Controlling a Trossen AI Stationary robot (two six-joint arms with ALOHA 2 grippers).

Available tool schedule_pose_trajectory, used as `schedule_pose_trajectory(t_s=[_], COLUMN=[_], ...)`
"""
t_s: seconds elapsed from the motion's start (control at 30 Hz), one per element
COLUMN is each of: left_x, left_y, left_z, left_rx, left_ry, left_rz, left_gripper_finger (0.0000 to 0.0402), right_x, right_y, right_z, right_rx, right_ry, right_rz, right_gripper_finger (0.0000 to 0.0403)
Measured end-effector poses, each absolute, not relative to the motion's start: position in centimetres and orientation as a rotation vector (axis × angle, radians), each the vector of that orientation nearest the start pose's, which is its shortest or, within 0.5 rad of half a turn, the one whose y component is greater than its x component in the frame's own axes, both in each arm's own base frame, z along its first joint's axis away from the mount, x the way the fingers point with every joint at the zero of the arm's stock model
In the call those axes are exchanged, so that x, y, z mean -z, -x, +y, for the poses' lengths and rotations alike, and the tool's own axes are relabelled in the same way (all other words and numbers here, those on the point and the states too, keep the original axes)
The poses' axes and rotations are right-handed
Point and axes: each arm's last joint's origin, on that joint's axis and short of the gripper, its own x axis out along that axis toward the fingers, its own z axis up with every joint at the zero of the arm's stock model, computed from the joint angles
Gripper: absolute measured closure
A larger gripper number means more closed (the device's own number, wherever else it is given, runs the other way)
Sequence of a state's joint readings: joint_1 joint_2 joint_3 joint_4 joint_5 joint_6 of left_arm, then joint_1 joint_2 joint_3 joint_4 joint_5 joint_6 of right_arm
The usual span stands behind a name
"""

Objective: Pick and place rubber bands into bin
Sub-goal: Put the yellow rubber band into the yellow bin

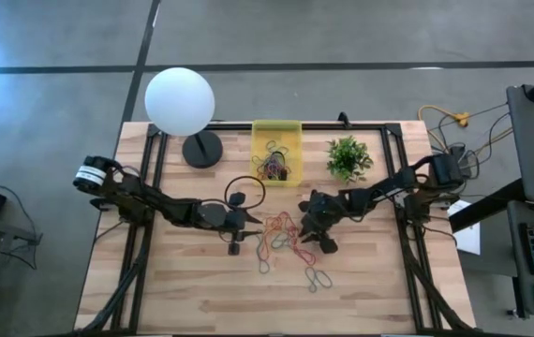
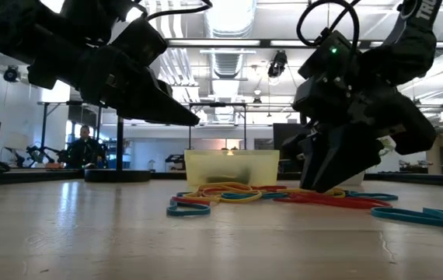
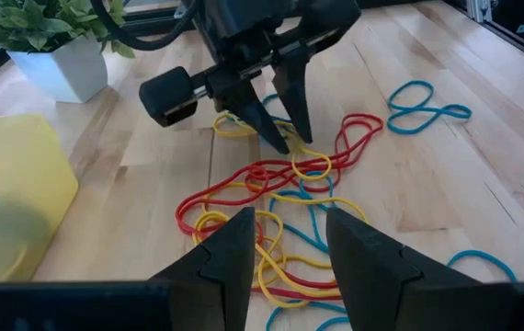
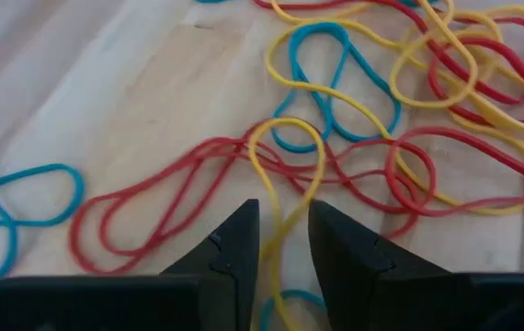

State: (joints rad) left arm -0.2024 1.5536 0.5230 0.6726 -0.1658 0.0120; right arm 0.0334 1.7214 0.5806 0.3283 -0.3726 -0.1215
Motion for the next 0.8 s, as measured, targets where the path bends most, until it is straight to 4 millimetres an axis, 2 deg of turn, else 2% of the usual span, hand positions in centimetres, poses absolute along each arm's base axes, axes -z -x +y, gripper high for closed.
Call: schedule_pose_trajectory(t_s=[0.3,0.8], left_x=[-15.4,-15.4], left_y=[-27.8,-27.8], left_z=[-5.2,-5.2], left_rx=[0.038,0.037], left_ry=[-0.077,-0.076], left_rz=[0.352,0.352], left_gripper_finger=[0.0281,0.0281], right_x=[-9.6,-9.1], right_y=[-28.0,-28.1], right_z=[1.9,2.9], right_rx=[-0.388,-0.351], right_ry=[-0.027,-0.001], right_rz=[0.797,0.815], right_gripper_finger=[0.0322,0.0340])
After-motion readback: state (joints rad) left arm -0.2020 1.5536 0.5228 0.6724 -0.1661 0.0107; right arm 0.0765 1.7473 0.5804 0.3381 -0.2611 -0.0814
